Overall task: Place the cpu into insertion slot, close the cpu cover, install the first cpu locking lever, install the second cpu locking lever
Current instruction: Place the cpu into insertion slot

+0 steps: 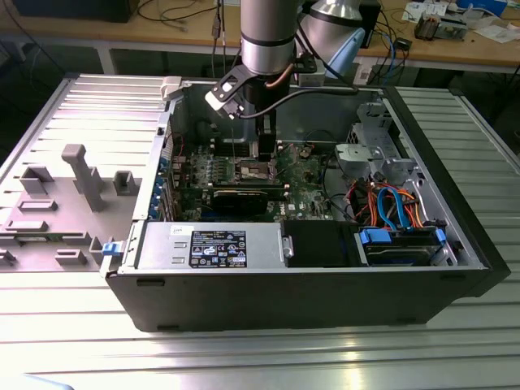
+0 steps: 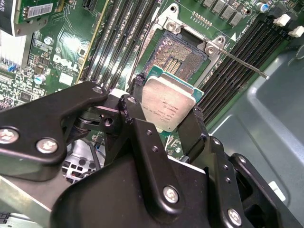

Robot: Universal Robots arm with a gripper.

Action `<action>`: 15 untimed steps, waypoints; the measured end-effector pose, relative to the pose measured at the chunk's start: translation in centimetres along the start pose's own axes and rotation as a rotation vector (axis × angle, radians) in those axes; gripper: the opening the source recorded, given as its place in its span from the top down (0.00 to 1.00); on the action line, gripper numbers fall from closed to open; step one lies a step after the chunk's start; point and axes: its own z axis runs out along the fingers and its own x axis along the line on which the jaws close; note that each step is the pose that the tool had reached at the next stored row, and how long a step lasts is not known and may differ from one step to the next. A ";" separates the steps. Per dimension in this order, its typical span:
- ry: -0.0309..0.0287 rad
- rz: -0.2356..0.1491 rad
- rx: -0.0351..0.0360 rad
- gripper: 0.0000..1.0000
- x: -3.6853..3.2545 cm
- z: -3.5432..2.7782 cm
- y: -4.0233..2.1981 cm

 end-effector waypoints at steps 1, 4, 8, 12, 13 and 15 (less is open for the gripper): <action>0.0001 0.000 0.0000 0.46 0.00 0.01 0.00; 0.0000 0.000 0.0000 0.46 -0.01 0.12 -0.01; 0.0003 0.000 -0.0001 0.46 0.00 0.22 -0.02; -0.0002 0.000 0.0001 0.46 -0.01 0.34 -0.05; -0.0001 0.000 0.0001 0.46 -0.01 0.35 -0.05; -0.0001 0.000 0.0001 0.46 -0.01 0.38 -0.05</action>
